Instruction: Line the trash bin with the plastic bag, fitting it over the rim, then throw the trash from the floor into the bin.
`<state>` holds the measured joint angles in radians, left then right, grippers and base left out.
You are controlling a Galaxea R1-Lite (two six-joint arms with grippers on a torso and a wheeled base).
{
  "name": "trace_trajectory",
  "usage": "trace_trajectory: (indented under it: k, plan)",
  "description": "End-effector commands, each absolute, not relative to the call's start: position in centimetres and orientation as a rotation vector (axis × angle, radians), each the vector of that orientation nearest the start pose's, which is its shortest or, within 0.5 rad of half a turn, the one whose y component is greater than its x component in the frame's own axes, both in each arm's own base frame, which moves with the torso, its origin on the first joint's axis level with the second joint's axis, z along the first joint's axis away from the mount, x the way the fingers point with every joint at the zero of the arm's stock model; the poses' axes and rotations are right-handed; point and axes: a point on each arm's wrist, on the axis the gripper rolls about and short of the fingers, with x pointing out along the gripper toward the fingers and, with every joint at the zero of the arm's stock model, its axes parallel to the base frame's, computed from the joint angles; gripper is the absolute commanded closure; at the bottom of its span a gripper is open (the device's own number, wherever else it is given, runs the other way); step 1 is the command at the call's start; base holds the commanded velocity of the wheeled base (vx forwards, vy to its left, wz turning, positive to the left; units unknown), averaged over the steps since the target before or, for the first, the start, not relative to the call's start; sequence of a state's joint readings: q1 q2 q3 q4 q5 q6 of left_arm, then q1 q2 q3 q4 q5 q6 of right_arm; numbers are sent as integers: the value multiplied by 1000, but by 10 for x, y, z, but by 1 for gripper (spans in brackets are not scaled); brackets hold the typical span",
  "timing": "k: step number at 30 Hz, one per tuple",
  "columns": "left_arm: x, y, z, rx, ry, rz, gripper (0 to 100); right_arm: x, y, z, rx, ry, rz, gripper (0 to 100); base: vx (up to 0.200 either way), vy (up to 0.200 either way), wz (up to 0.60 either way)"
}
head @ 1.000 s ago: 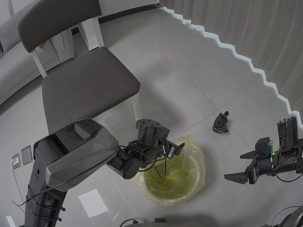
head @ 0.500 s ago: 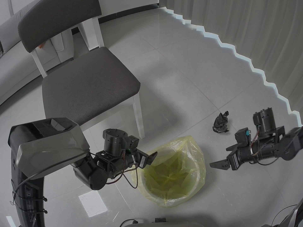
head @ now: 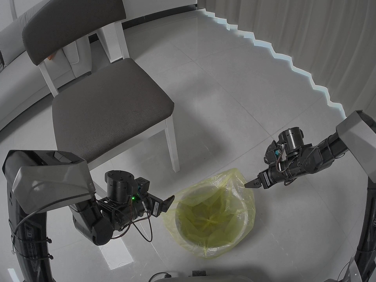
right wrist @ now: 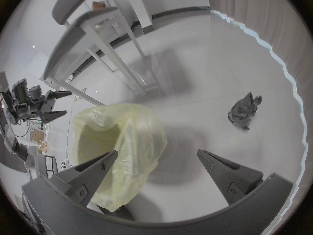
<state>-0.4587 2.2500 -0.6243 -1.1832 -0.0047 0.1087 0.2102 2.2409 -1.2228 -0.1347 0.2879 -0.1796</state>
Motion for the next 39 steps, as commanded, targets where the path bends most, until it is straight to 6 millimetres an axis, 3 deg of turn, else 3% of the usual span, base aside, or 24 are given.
trace_trajectory:
  k: [1, 9, 18, 23, 28, 33, 39]
  plan:
    - [308, -148, -1, 212, 448, -469, 0, 417, 80, 8, -111, 921, 513, 0, 0, 0, 0]
    - [315, -153, -25, 220, 491, -473, 0, 421, 75, -8, -110, 947, 505, 0, 0, 0, 0]
    - [313, -152, -29, 222, 477, -474, 0, 428, 83, -22, -116, 965, 521, 0, 0, 0, 0]
    - [324, -149, -44, 223, 491, -454, 0, 424, 87, -22, -121, 971, 531, 0, 0, 0, 0]
    - [346, -143, -46, 206, 453, -416, 0, 419, 88, -25, -124, 991, 536, 0, 0, 0, 0]
    - [351, -135, -58, 205, 487, -394, 0, 418, 90, -27, -128, 996, 542, 0, 0, 0, 0]
    - [357, -139, -74, 212, 529, -406, 0, 417, 91, -28, -127, 1021, 545, 0, 0, 0, 0]
